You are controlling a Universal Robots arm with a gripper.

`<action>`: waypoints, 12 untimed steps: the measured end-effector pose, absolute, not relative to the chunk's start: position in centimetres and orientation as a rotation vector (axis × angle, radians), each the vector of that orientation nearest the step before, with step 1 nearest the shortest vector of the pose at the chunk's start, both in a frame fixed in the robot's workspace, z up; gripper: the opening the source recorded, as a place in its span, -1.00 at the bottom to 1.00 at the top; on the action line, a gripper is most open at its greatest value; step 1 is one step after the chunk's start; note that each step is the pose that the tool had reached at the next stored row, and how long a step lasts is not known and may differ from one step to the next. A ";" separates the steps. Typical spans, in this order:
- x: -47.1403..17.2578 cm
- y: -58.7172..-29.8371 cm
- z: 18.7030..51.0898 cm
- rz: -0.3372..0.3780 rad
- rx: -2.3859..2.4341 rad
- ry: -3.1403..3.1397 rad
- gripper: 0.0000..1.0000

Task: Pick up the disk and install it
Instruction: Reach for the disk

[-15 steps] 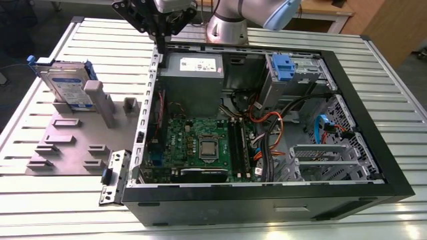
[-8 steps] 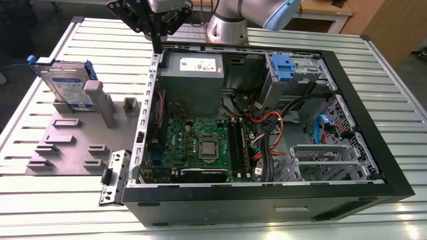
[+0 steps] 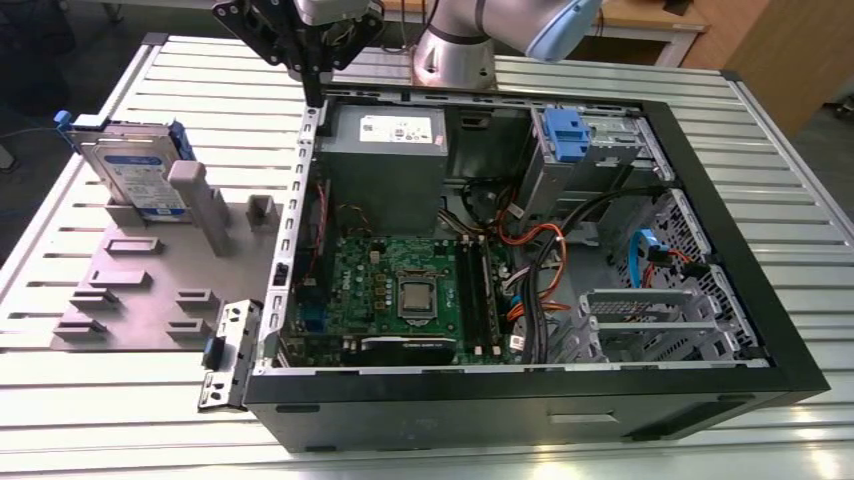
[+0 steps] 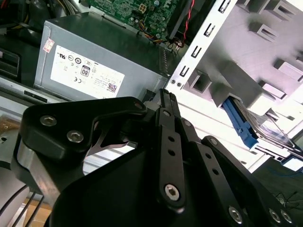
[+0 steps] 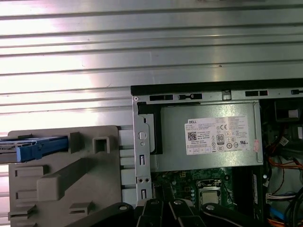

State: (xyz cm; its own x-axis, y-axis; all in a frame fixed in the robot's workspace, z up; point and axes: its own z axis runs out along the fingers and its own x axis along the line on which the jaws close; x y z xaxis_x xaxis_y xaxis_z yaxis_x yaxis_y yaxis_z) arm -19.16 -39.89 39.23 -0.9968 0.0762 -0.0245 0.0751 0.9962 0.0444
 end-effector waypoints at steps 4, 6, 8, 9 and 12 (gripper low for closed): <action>-19.3 -39.9 39.2 0.068 0.118 3.112 -0.79; -19.4 -39.9 39.2 0.068 0.118 3.113 -0.79; -19.7 -39.9 39.2 0.068 0.118 3.113 -0.79; -19.8 -39.9 39.2 0.068 0.118 3.112 -0.79; -20.2 -39.9 39.2 0.068 0.118 3.112 -0.79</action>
State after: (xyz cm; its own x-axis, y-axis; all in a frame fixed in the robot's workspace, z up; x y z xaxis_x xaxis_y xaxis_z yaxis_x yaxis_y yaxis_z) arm -20.20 -39.89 39.23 -0.9968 0.0762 -0.0245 0.0751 0.9962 0.0444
